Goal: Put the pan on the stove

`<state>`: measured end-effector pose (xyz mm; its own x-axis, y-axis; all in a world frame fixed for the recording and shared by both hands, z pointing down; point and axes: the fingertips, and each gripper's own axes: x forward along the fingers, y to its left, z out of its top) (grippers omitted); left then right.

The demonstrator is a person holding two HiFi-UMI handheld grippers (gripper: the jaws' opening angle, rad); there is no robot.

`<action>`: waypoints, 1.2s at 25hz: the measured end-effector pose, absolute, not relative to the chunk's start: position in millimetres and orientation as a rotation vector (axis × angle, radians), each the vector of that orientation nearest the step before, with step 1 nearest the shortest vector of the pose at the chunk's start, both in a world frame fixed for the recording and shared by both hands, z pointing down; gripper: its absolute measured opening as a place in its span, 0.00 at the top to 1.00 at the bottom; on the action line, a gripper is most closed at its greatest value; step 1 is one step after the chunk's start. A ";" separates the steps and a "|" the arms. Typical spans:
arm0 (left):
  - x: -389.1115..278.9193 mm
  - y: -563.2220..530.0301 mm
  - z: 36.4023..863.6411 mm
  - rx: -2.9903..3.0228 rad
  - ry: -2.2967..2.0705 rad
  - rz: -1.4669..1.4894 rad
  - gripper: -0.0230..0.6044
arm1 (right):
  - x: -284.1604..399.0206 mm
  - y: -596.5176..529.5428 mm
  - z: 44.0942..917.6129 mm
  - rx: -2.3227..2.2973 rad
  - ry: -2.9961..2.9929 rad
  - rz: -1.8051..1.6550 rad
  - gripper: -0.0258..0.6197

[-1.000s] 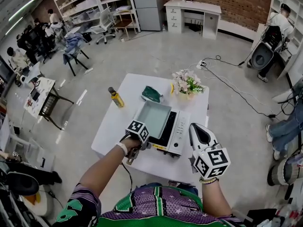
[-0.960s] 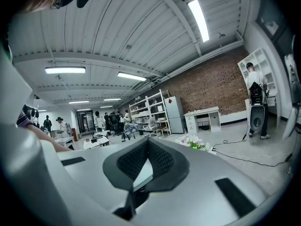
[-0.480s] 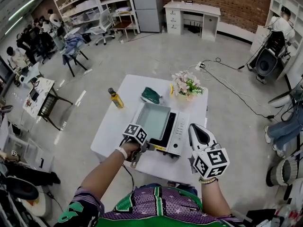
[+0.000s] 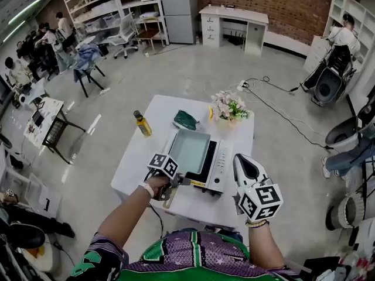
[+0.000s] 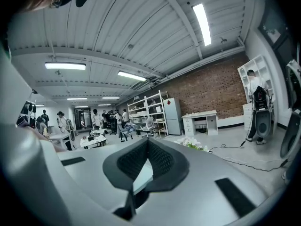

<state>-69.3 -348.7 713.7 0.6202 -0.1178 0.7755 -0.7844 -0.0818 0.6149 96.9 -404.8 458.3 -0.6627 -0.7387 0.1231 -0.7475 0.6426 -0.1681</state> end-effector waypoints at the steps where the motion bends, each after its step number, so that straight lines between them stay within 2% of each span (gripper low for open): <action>1: -69.8 -347.8 711.8 1.584 -0.774 0.652 0.59 | 95.7 -403.2 456.2 1.273 -2.804 0.311 0.96; 30: -139.6 -315.2 654.7 1.795 -0.765 0.418 0.59 | 48.4 -328.0 422.5 1.448 -2.617 0.169 0.96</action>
<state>-139.6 -315.2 654.7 0.7304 -0.2956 0.6157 -0.6779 -0.2042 0.7062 48.4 -328.0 422.5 -0.5245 -0.8318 0.1816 -0.8482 0.5289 -0.0275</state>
